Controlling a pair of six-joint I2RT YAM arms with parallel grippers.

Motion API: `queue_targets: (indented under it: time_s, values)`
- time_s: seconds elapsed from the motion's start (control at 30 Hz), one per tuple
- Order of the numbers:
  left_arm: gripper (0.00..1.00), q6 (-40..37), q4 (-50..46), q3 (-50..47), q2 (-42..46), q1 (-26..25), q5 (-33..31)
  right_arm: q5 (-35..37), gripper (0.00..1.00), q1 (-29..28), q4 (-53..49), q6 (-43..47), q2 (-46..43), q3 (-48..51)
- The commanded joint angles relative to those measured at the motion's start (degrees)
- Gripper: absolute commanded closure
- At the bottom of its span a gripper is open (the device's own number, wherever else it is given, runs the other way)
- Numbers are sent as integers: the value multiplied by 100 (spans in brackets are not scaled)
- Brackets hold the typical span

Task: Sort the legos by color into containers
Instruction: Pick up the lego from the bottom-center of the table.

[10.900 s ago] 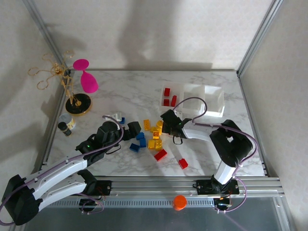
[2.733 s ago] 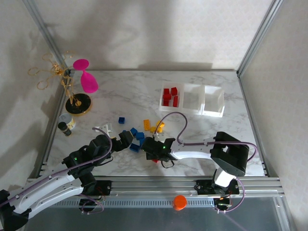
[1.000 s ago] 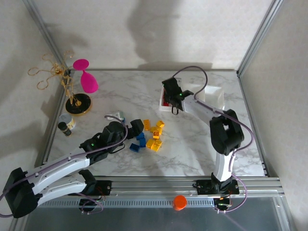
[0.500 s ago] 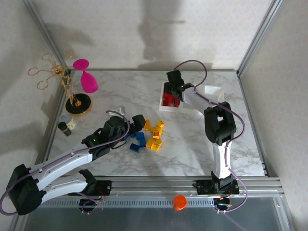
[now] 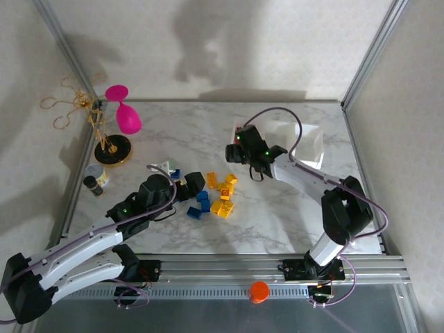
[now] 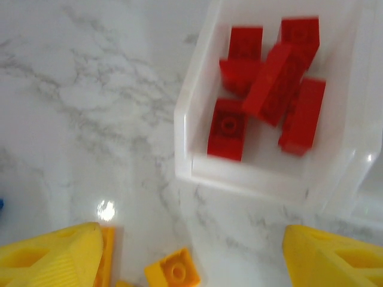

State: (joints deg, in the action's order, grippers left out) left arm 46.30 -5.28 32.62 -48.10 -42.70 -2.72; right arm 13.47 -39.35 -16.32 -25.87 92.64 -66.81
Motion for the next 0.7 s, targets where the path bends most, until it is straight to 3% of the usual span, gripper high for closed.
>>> queue_targets:
  time_s: [0.0, 0.37, 0.67]
  values:
    - [0, -13, -479, -168, 328, -25, 13, -12, 20, -336, -184, -503, -436, 477]
    - [0, 252, -1085, -656, 1257, -28, -243, 361, 15, -1712, -624, -2069, -1061, 1544]
    - [0, 334, -1255, -757, 1448, -26, -304, 572, 19, -2590, -620, -2886, -491, 1931]
